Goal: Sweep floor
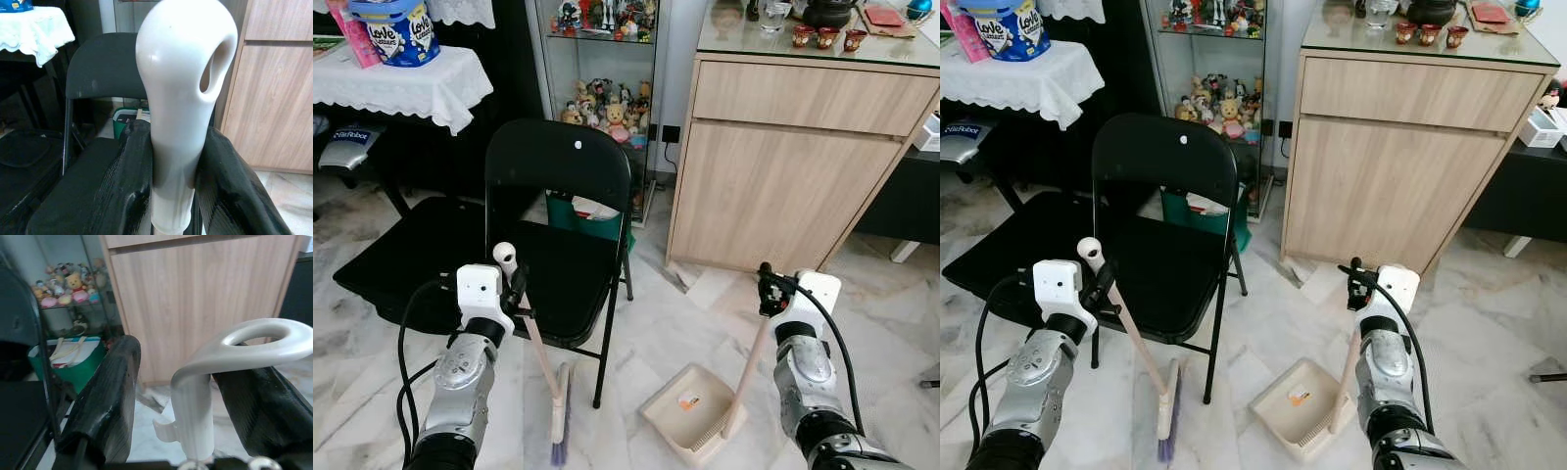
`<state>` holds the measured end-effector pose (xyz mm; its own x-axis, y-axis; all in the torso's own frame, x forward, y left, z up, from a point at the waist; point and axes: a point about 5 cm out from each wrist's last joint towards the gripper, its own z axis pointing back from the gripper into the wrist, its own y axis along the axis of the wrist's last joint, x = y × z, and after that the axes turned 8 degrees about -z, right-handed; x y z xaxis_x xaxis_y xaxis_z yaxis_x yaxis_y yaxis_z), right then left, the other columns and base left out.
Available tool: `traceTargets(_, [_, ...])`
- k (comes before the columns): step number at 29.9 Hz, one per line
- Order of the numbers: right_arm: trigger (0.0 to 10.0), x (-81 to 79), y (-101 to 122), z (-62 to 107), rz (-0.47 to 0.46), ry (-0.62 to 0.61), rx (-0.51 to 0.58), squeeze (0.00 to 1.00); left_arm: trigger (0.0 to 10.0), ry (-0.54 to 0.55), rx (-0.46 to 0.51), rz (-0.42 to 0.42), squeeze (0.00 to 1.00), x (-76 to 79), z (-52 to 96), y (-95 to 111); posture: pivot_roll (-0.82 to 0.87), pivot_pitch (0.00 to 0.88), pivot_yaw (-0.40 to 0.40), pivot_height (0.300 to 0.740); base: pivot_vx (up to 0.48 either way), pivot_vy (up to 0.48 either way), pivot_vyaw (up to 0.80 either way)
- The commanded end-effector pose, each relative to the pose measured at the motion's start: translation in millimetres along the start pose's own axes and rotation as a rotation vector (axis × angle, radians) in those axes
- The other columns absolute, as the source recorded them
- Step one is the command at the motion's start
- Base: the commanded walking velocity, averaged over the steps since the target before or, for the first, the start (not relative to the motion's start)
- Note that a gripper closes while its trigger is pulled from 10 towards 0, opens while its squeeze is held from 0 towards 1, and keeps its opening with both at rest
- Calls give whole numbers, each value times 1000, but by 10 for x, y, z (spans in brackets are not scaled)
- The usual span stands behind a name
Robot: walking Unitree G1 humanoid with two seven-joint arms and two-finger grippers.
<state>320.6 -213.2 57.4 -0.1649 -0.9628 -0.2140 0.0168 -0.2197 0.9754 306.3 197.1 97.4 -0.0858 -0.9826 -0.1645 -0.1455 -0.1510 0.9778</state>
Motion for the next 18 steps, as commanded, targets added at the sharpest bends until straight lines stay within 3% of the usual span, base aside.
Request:
traceTargets(1, [10000, -31, 3, -18, -18, 15, -10, 180, 10000, -5, 49, -19, 0, -15, -41, 115, 42, 55, 9, 740, 0, 0, 0])
traceTargets(18, [10000, -105, -26, -17, -60, 133, -48, 204, 10000, -11, 45, -20, 0, -8, -49, 115, 39, 56, 9, 740, 0, 0, 0])
